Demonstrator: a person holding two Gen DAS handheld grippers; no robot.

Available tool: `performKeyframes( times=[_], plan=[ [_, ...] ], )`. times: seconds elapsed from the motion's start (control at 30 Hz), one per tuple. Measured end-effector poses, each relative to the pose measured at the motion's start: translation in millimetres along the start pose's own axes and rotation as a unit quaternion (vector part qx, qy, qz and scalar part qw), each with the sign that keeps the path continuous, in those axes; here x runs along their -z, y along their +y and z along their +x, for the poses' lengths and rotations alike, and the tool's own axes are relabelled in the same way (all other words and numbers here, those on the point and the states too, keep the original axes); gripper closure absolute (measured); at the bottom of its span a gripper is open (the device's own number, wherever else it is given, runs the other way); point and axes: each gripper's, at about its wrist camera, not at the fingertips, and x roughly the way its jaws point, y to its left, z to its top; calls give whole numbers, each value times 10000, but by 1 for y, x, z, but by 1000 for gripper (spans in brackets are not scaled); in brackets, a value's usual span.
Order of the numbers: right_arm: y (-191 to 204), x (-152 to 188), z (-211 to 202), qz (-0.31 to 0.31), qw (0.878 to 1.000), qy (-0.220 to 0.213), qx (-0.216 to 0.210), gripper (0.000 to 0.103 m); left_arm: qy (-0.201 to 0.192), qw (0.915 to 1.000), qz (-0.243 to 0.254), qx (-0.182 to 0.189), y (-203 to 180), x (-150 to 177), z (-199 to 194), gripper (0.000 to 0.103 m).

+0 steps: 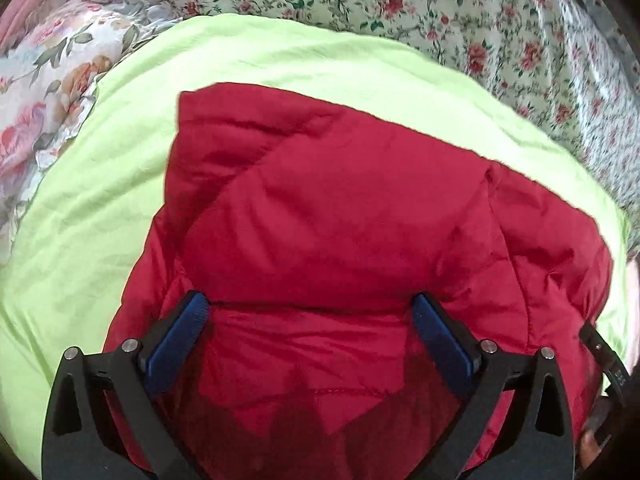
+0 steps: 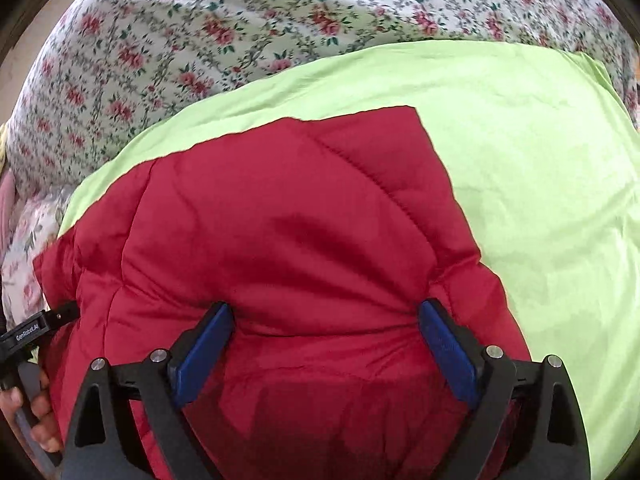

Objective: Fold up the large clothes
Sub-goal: 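Withdraw both grippers from the folded jacket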

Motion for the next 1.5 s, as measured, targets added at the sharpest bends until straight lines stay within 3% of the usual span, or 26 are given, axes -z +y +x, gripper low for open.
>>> performKeyframes(
  times=[0.33,0.47,0.7,0.9,1.2,1.5],
  plan=[
    [-11,21,-43,131,9990,-426,27,9,-425,9981,234,369,9,38,-60,5],
    [-12,47,-79,-66,9980,-618,-102,8,-516,9969,337,487,13,67,-86,5],
    [-7,95,-119,-437,9965,-561,-432,7,-532,9959,472,562,14,117,-108,5],
    [9,132,-145,-891,9934,-407,-594,7,-542,9944,797,443,8,157,-129,5],
    [24,190,-160,-1477,9874,-92,-552,7,-459,9923,1146,-72,7,202,-139,3],
    [30,209,-170,-1643,9845,77,-604,7,-497,9891,1305,-467,2,221,-152,3]
  ],
)
